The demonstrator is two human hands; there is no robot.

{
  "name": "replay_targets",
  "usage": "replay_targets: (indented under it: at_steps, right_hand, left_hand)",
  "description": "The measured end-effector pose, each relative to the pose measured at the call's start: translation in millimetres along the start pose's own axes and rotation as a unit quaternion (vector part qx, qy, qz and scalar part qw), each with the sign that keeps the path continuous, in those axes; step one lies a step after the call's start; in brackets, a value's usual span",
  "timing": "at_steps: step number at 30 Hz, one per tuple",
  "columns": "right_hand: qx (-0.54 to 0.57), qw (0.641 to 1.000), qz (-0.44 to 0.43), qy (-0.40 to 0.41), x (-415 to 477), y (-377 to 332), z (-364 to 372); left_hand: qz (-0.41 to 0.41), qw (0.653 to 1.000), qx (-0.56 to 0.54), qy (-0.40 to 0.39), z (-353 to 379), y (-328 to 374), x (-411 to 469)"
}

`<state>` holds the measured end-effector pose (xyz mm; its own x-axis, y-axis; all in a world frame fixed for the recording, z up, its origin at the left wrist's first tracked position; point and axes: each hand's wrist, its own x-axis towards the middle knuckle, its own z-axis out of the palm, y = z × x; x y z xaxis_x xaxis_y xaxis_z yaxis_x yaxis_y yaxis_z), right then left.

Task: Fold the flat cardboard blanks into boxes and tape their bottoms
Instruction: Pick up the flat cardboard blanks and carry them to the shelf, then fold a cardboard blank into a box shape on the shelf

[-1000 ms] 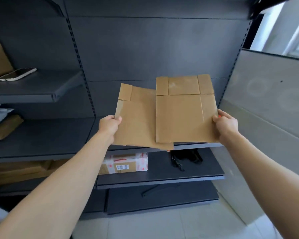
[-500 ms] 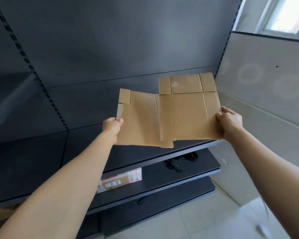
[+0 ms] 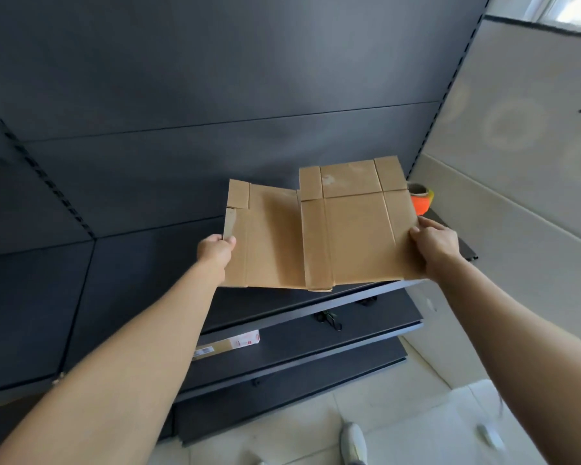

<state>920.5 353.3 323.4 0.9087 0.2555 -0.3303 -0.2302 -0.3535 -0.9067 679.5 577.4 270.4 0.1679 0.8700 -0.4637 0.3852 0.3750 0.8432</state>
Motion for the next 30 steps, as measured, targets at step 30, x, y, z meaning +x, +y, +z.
replay_targets:
  at_steps: [30]
  right_hand:
    - [-0.131, 0.973, -0.072, -0.178, 132.8, -25.7, 10.0]
  left_hand:
    - [0.136, 0.964, 0.2, -0.107, 157.1, 64.6, -21.2]
